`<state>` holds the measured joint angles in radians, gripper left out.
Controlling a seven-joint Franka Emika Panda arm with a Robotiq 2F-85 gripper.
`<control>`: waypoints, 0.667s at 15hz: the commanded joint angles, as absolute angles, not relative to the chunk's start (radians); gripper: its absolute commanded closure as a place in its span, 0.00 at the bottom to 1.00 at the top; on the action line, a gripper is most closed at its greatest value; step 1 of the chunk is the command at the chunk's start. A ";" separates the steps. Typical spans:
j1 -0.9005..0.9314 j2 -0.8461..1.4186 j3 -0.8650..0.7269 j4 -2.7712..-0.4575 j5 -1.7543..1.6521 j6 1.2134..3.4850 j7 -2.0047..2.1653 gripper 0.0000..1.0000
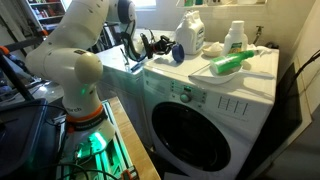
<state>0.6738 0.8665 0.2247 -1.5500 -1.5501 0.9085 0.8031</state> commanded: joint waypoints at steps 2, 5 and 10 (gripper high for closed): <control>0.683 0.909 0.230 -1.496 -1.555 0.887 0.720 0.97; 0.685 0.919 0.234 -1.473 -1.539 0.886 0.670 0.68; 0.691 0.927 0.246 -1.436 -1.517 0.887 0.581 0.33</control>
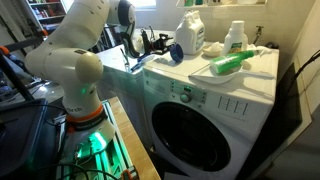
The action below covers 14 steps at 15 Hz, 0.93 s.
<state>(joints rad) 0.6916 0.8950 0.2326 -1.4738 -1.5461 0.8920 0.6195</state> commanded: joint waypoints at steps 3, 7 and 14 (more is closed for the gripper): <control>0.691 0.929 0.259 -1.410 -1.486 0.895 0.536 0.11; 0.681 0.935 0.271 -1.366 -1.408 0.912 0.517 0.00; 0.615 0.849 0.272 -1.249 -1.206 1.001 0.444 0.00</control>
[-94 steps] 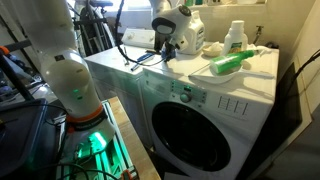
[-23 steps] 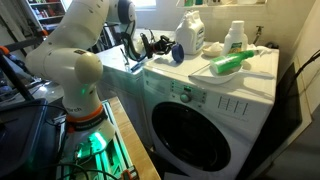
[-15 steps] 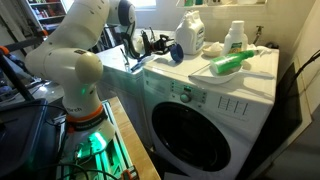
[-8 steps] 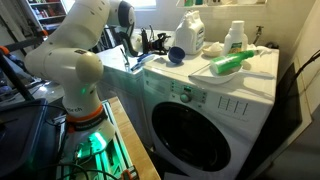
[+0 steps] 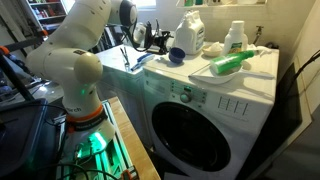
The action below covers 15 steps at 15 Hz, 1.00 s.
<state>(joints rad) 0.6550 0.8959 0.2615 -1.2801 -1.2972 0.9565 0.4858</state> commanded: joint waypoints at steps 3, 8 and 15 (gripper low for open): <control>0.560 0.804 0.300 -1.220 -1.123 1.030 0.408 0.00; 0.486 0.768 0.351 -1.193 -0.951 1.094 0.387 0.00; 0.348 0.586 0.437 -1.257 -0.674 1.166 0.415 0.00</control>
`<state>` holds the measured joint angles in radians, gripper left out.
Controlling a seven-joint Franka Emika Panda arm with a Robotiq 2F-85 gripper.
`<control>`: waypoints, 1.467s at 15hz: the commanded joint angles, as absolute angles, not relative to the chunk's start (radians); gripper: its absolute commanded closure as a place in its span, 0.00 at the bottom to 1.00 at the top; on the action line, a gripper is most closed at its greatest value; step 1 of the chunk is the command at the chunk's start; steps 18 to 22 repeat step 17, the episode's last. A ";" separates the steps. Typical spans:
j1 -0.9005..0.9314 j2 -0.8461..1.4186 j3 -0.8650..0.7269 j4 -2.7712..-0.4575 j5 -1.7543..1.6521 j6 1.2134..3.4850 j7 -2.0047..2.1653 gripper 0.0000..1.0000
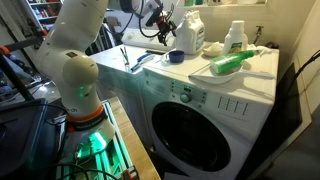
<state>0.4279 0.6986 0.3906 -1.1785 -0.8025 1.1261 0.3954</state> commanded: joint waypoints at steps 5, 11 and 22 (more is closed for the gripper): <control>0.234 0.438 0.472 -1.305 -0.406 1.205 0.465 0.00; 0.138 0.259 0.451 -1.457 -0.189 1.440 0.609 0.00; 0.237 0.286 0.351 -1.398 -0.194 1.411 0.578 0.00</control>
